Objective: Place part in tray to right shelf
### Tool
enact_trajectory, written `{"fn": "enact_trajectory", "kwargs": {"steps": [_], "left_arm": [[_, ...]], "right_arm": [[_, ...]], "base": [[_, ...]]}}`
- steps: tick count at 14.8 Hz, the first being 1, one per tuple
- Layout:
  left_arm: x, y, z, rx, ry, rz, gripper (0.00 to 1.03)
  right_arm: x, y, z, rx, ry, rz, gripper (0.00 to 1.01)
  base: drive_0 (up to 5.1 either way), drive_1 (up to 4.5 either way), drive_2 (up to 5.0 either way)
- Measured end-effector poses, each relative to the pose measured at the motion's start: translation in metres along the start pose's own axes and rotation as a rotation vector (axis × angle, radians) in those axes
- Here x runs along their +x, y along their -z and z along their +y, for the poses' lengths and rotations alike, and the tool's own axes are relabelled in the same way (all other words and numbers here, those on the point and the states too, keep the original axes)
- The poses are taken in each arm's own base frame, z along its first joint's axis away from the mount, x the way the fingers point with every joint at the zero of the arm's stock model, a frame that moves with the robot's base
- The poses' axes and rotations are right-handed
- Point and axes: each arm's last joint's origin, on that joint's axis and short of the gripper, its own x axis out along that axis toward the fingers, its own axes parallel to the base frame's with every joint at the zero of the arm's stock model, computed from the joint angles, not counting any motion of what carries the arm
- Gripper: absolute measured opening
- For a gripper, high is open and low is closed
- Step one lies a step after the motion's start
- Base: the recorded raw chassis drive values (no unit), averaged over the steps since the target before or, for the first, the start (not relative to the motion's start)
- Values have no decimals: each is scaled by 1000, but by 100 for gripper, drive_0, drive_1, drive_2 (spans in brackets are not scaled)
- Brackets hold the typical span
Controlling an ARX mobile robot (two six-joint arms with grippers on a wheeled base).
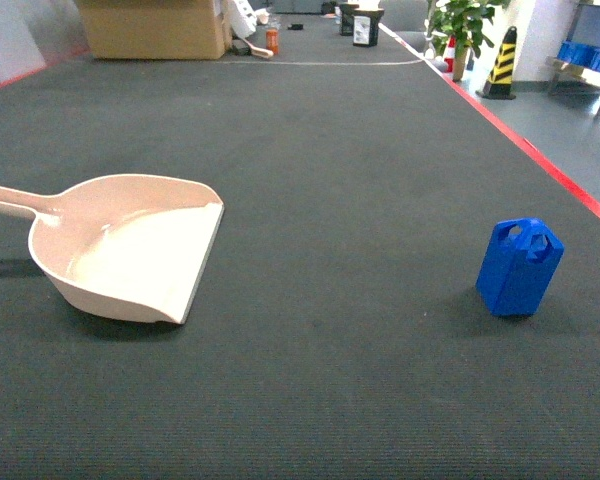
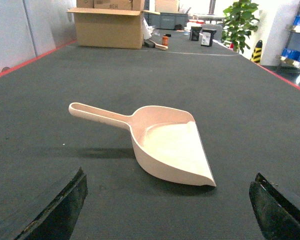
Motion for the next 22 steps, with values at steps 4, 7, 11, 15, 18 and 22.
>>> {"fn": "enact_trajectory", "kwargs": {"steps": [4,7,11,15,18,22], "left_arm": [[0,0,0,0,0,0,98],[0,0,0,0,0,0,98],[0,0,0,0,0,0,98],[0,0,0,0,0,0,98],[0,0,0,0,0,0,98],[0,0,0,0,0,0,98]], "right_arm": [[0,0,0,0,0,0,98],[0,0,0,0,0,0,98],[0,0,0,0,0,0,98],[0,0,0,0,0,0,98],[0,0,0,0,0,0,98],[0,0,0,0,0,0,98]], "base": [[0,0,0],[0,0,0],[0,0,0],[0,0,0],[0,0,0],[0,0,0]]}}
